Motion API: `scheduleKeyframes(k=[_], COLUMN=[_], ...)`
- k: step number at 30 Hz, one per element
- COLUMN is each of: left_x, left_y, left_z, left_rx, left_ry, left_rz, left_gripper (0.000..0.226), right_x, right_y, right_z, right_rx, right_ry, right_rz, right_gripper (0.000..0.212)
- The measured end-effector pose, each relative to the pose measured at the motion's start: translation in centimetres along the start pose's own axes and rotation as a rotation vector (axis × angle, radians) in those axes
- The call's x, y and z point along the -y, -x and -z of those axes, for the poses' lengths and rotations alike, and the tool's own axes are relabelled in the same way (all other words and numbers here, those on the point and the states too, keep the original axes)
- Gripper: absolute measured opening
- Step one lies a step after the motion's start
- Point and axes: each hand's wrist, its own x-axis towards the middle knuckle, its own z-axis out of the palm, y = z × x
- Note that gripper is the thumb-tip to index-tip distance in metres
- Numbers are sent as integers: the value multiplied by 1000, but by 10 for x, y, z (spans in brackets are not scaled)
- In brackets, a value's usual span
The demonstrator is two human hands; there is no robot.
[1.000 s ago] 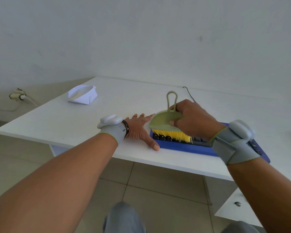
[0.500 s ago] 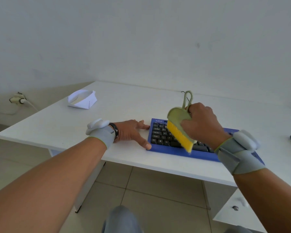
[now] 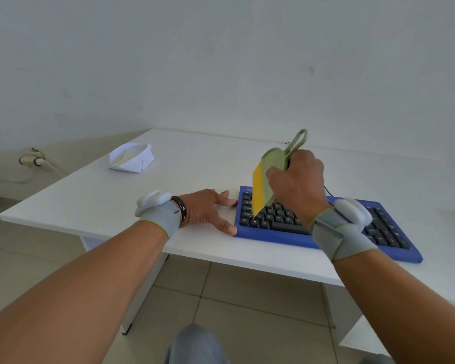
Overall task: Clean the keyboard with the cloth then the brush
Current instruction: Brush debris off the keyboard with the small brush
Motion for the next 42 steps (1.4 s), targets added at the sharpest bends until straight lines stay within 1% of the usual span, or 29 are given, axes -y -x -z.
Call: scheduleKeyframes(k=[2,6,10,14,18,20,22,24,27,29,33,34,36,39,42], left_x=[-3,-8,-8,-8,-9,-9,-11,-12,-12,-13,-16,-15,-12,-10,-12], left_y=[1,3,4,2,4,6,8,9,10,11,12,11,9,8,9], left_z=[2,0,-3,-4,-3,-3,-2,-2,-3,-5,-5,-5,-4,-2,-2], left_rx=[-1,-3,-13,-38,-64,-68,-65,-56,-37,-29,-58,-61,-57,-43,-33], left_ry=[-21,-38,-84,-91,-10,4,-40,-63,-95,-95,-22,-14,-23,-55,-110], left_rz=[6,22,19,26,25,27,22,10,13,22,33,32,29,28,16], left_gripper=[97,96,97,96,83,84,93,99,95,91,84,85,94,100,96], right_x=[5,6,-1,7,29,38,41,39,30,28,33,33,31,25,14], right_y=[-8,-16,-4,15,28,23,15,10,15,26,35,33,23,9,8], right_z=[-5,-28,-43,-36,-22,-19,-19,-22,-30,-29,-16,-12,-8,-8,-17], right_rx=[-65,-50,36,108,203,188,108,67,148,200,274,272,195,56,66], right_ry=[45,107,115,178,240,238,224,238,294,314,251,202,144,195,250], right_rz=[21,-14,-42,1,44,72,92,97,109,127,103,78,76,94,69], right_gripper=[24,14,16,17,32,31,28,19,14,16,27,30,27,17,16])
